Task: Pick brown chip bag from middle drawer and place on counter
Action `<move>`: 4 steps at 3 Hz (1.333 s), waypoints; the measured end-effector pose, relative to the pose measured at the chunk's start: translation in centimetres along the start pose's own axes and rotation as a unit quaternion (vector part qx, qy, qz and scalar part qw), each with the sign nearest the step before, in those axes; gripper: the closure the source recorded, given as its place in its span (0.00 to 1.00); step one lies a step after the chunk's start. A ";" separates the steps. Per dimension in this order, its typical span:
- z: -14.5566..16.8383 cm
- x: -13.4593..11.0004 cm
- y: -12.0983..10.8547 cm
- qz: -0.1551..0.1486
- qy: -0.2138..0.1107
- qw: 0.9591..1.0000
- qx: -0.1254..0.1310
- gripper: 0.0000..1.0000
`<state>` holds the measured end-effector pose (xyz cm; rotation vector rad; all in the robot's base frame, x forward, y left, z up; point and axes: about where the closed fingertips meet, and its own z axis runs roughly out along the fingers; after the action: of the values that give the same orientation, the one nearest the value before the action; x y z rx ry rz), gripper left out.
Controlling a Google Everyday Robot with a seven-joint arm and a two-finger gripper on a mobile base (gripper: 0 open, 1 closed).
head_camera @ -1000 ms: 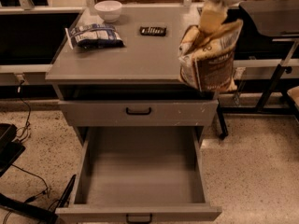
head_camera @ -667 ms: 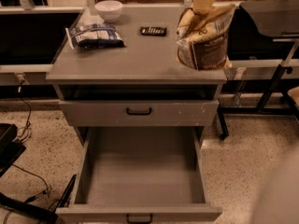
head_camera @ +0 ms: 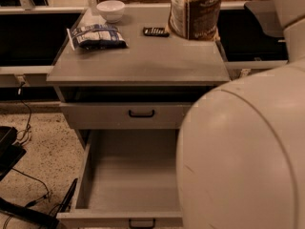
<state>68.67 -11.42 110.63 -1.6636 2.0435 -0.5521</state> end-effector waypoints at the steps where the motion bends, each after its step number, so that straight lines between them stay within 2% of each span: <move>1: 2.9 -0.4 -1.9 0.007 -0.037 0.999 0.015 1.00; 3: 14.0 1.0 -4.2 0.059 -0.095 0.993 0.024 1.00; 4: 17.8 1.3 -4.6 0.091 -0.139 0.985 0.038 1.00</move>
Offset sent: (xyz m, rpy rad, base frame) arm 0.1369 -0.0412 -0.0917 0.2310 -0.0994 0.0011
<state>82.31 -14.09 98.50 -1.4050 1.9182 -0.3126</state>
